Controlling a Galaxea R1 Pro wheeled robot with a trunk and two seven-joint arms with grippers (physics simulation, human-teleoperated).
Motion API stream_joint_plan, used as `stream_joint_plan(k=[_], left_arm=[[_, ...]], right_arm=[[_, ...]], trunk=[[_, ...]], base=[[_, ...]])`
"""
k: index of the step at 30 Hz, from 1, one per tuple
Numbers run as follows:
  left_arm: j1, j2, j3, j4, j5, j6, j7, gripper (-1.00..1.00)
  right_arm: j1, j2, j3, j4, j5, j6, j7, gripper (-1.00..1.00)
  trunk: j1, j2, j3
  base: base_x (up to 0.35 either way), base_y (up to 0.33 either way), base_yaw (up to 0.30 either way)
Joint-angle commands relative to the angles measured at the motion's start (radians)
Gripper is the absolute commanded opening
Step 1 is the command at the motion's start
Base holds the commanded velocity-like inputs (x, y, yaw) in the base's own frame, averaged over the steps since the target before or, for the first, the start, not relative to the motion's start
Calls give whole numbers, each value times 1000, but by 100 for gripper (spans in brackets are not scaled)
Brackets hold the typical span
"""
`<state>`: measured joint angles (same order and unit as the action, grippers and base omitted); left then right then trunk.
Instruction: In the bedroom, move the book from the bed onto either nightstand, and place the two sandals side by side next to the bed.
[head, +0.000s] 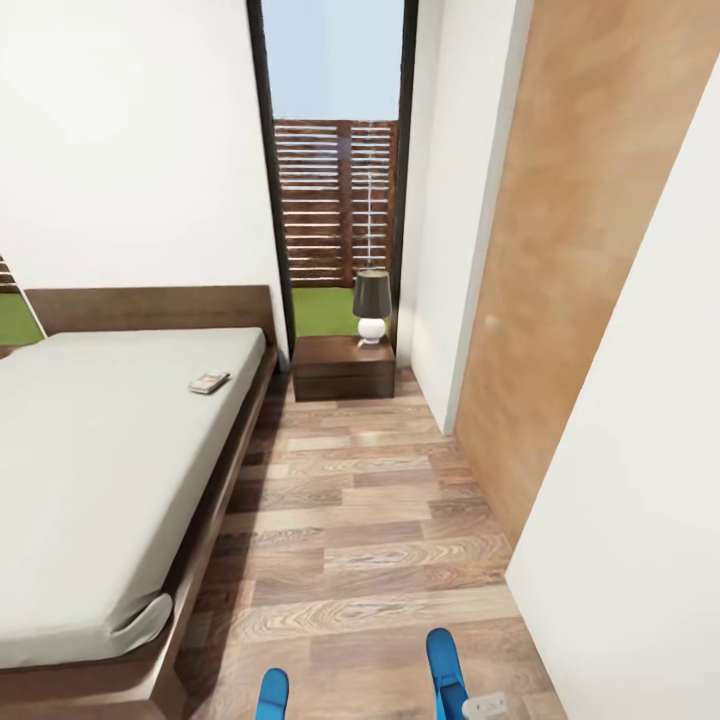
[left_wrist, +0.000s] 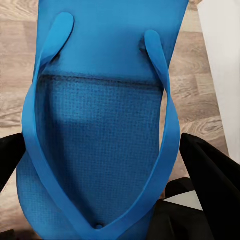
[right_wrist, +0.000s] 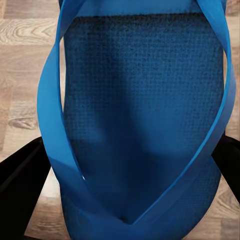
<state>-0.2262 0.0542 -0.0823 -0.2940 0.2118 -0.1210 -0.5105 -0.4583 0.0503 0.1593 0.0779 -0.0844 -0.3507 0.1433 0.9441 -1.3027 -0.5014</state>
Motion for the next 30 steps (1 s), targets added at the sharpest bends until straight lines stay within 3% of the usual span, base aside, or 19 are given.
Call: stream_joint_plan(k=[1, 30], left_arm=[[-1, 1, -8, 1, 9, -5, 0, -100], [-1, 1, -8, 1, 9, -4, -3, -100]], right_arm=[[-2, 1, 6, 5, -9, -7, 5, -100], [-2, 2, 6, 5, -9, -7, 4, -100]], trunk=[[1, -1, -1], [1, -1, -1]], base=[[313, 0, 0], [313, -21, 0]])
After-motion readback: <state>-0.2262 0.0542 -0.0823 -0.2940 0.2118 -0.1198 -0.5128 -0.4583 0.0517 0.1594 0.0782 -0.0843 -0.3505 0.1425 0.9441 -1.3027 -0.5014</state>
